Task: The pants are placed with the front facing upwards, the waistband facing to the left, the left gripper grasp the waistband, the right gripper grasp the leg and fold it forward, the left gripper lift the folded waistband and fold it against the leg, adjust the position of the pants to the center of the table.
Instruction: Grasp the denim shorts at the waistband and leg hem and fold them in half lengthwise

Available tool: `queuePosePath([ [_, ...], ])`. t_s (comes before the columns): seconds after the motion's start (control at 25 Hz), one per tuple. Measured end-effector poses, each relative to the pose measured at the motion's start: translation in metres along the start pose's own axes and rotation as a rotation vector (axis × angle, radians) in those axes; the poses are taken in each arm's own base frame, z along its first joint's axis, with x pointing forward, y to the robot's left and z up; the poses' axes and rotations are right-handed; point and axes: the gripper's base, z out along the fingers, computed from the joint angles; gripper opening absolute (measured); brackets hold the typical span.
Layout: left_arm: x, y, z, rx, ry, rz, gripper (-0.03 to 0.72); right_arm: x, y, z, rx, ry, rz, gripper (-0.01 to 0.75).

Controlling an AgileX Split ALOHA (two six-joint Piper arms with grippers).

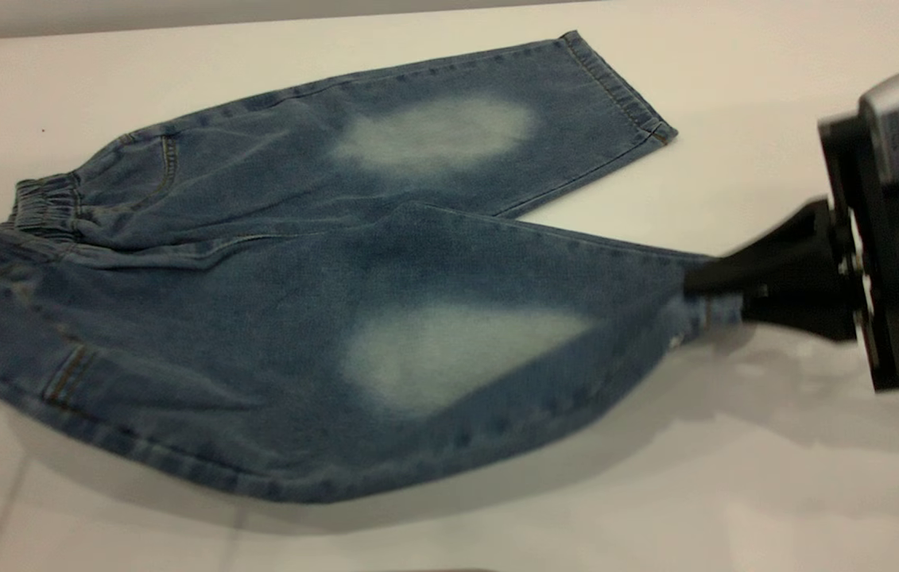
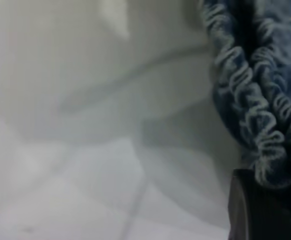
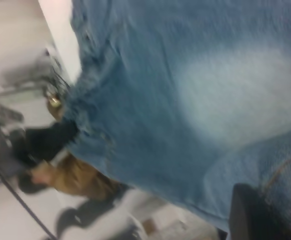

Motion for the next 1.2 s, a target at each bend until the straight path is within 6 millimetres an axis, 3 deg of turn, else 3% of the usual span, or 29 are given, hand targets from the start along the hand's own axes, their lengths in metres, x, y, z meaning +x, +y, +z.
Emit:
queuePosePath([
  [0.44, -0.016, -0.030, -0.014, 0.336, -0.162, -0.271, 0.097, -0.052, 0.060, -0.001, -0.126, -0.076, 0.123, 0.027],
  [0.76, -0.032, -0.030, -0.019, 0.437, -0.316, -0.525, 0.097, -0.098, 0.109, -0.004, -0.173, -0.151, 0.079, 0.027],
  [1.0, -0.042, -0.022, -0.021, 0.425, -0.417, -0.702, 0.098, -0.128, 0.120, -0.009, -0.072, -0.347, 0.115, 0.027],
  [1.2, -0.045, -0.015, -0.021, 0.368, -0.477, -0.767, 0.099, -0.140, 0.114, -0.013, 0.002, -0.467, 0.193, 0.027],
])
